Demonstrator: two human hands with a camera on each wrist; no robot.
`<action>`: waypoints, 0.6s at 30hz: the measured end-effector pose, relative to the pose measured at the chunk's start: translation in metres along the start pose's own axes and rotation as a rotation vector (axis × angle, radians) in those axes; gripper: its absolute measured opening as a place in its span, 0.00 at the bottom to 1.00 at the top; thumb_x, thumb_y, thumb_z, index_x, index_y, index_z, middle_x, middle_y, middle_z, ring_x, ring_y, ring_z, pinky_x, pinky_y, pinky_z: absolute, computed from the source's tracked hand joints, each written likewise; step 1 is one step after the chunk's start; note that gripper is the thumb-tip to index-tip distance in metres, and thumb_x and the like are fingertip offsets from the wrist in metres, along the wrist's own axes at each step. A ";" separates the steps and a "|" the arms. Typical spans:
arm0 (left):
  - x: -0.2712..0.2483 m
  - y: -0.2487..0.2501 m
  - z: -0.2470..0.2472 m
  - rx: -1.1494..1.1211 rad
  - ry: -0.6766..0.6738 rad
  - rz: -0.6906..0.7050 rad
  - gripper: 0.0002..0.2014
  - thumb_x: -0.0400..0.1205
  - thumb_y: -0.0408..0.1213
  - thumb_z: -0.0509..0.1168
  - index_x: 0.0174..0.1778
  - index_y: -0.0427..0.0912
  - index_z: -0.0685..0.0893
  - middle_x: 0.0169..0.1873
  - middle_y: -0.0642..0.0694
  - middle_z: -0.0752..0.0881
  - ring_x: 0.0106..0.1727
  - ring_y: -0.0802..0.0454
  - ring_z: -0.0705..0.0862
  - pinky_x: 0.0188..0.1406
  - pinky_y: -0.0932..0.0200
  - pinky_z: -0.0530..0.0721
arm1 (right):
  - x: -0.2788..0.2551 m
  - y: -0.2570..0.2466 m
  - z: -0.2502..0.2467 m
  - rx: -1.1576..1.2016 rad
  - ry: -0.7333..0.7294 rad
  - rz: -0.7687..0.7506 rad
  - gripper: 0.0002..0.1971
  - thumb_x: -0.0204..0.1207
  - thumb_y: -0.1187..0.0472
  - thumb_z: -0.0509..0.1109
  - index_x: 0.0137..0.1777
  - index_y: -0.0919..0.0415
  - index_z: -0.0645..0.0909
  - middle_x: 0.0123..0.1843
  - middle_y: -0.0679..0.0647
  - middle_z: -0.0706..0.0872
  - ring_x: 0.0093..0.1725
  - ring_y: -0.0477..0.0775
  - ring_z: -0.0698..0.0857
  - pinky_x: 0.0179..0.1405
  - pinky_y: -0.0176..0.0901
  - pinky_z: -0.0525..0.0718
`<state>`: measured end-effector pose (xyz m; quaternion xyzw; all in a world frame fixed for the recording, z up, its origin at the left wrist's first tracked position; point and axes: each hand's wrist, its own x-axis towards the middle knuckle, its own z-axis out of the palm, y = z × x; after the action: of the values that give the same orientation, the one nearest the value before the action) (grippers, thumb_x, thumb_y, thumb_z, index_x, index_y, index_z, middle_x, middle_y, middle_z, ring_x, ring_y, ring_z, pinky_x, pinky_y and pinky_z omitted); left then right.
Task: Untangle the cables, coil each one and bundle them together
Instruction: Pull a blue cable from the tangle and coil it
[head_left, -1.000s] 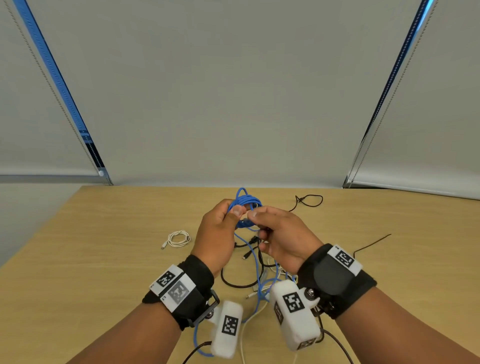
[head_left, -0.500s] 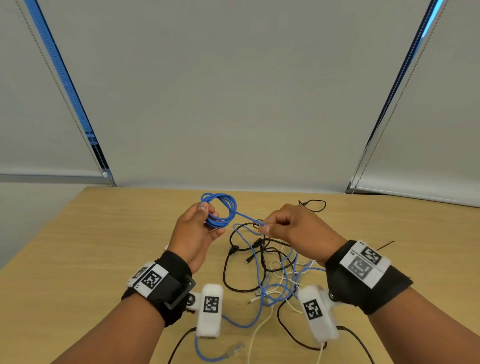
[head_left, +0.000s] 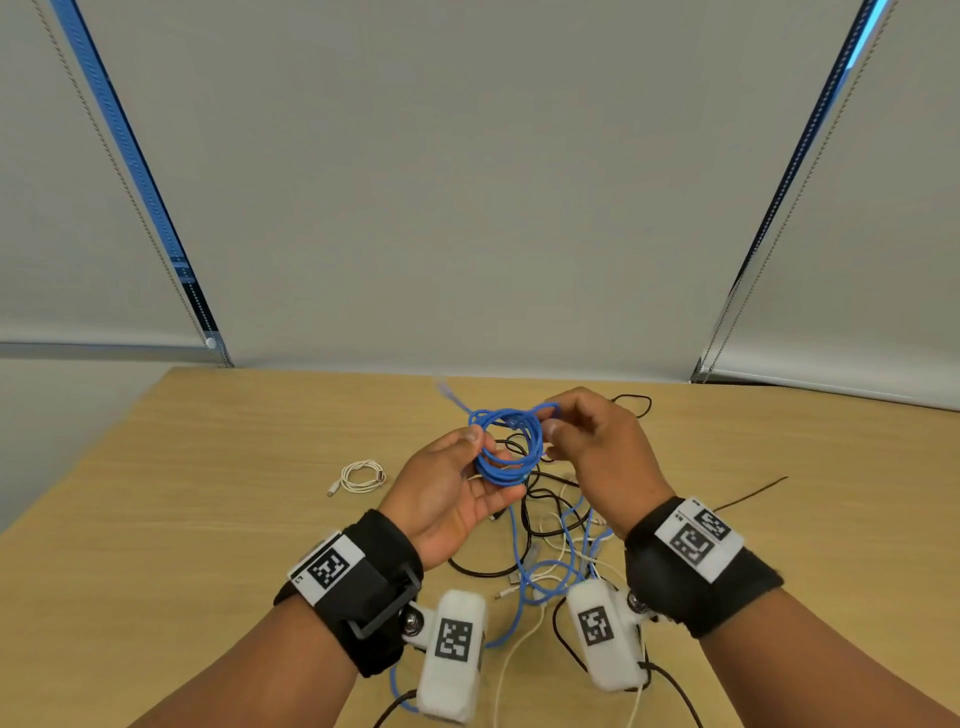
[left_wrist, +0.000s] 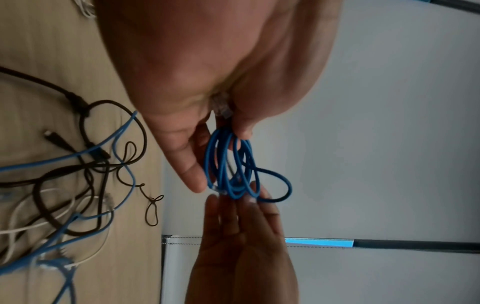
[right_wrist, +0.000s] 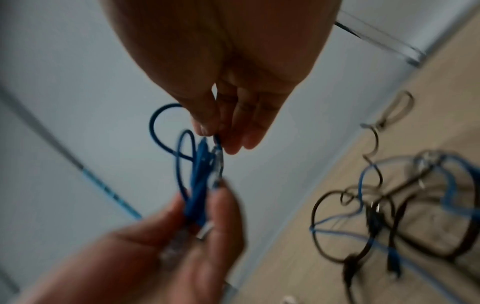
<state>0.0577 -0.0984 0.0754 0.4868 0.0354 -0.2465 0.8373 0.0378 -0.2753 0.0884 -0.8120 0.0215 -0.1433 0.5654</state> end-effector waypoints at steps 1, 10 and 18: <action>0.001 -0.004 0.001 0.009 0.013 0.007 0.14 0.93 0.40 0.56 0.45 0.38 0.81 0.46 0.36 0.88 0.44 0.43 0.92 0.45 0.48 0.92 | 0.000 -0.001 0.001 0.178 0.009 0.068 0.08 0.82 0.71 0.68 0.49 0.59 0.86 0.46 0.53 0.92 0.46 0.51 0.92 0.48 0.45 0.91; 0.010 0.001 -0.001 0.279 0.183 0.328 0.14 0.93 0.38 0.54 0.46 0.40 0.82 0.48 0.42 0.94 0.54 0.46 0.93 0.54 0.49 0.88 | -0.014 0.010 0.010 0.248 0.007 0.293 0.09 0.83 0.68 0.68 0.58 0.55 0.81 0.54 0.56 0.87 0.47 0.53 0.90 0.50 0.51 0.90; 0.009 -0.007 -0.004 0.598 0.131 0.436 0.13 0.91 0.37 0.57 0.51 0.37 0.85 0.47 0.39 0.92 0.52 0.38 0.90 0.60 0.34 0.85 | -0.016 -0.017 0.018 -0.379 -0.128 -0.199 0.06 0.82 0.54 0.69 0.50 0.50 0.88 0.46 0.44 0.86 0.47 0.42 0.85 0.51 0.42 0.84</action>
<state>0.0627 -0.1014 0.0650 0.7207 -0.0892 -0.0302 0.6868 0.0253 -0.2494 0.0951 -0.9093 -0.0679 -0.1400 0.3859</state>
